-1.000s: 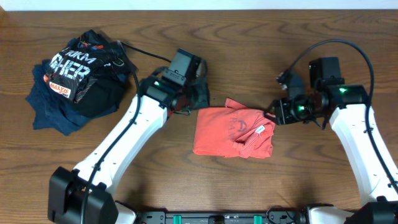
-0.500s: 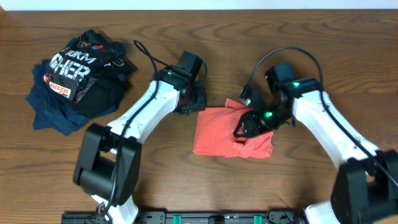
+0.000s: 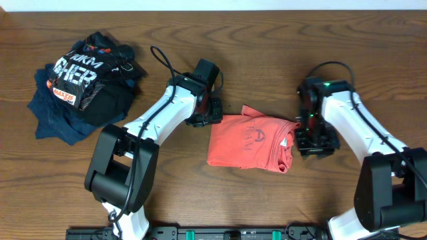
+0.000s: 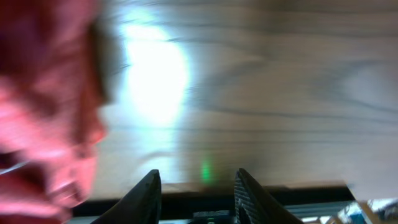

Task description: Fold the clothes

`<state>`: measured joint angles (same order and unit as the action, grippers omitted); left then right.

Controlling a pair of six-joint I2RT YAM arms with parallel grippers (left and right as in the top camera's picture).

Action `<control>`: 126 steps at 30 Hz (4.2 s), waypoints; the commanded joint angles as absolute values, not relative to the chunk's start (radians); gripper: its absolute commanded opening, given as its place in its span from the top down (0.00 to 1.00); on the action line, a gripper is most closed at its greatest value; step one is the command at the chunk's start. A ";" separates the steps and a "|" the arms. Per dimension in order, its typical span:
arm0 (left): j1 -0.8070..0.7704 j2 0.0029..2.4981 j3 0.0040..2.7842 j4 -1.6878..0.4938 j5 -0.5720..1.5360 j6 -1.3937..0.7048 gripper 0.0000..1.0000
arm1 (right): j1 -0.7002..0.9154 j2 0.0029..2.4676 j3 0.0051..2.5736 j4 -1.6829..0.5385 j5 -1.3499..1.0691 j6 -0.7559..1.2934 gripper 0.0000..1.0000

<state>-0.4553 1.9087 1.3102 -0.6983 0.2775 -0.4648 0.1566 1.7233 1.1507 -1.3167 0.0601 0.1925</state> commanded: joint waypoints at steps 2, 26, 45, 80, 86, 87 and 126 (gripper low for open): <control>-0.455 1.880 1.322 -0.688 0.294 -0.371 0.61 | 0.136 1.725 1.156 -1.314 0.065 0.212 0.64; -0.484 1.929 1.328 -0.455 0.298 -0.262 0.57 | 0.238 1.652 1.032 -1.011 -0.674 -0.054 0.57; -0.514 2.029 1.326 -0.938 0.309 -0.294 0.94 | 0.137 1.734 0.996 -0.746 -0.144 0.087 0.59; -0.466 2.050 1.327 -0.216 0.786 -0.109 0.05 | 0.139 1.223 1.077 -0.900 -0.068 -0.065 0.39; -0.484 2.147 1.326 -0.219 0.774 -0.109 0.05 | 0.139 1.223 1.077 -0.908 -0.068 -0.064 0.39; -0.487 2.159 1.326 -0.218 0.774 -0.109 0.05 | 0.139 1.223 1.077 -0.909 -0.068 -0.064 0.39; -0.181 1.493 1.328 -0.532 -0.083 0.151 0.94 | 0.138 1.223 1.077 -0.916 -0.040 -0.065 0.39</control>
<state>-0.2367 1.5429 1.3243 -0.5503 0.0479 0.0731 0.1478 1.2282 1.0687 -0.9154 -0.0509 -0.0593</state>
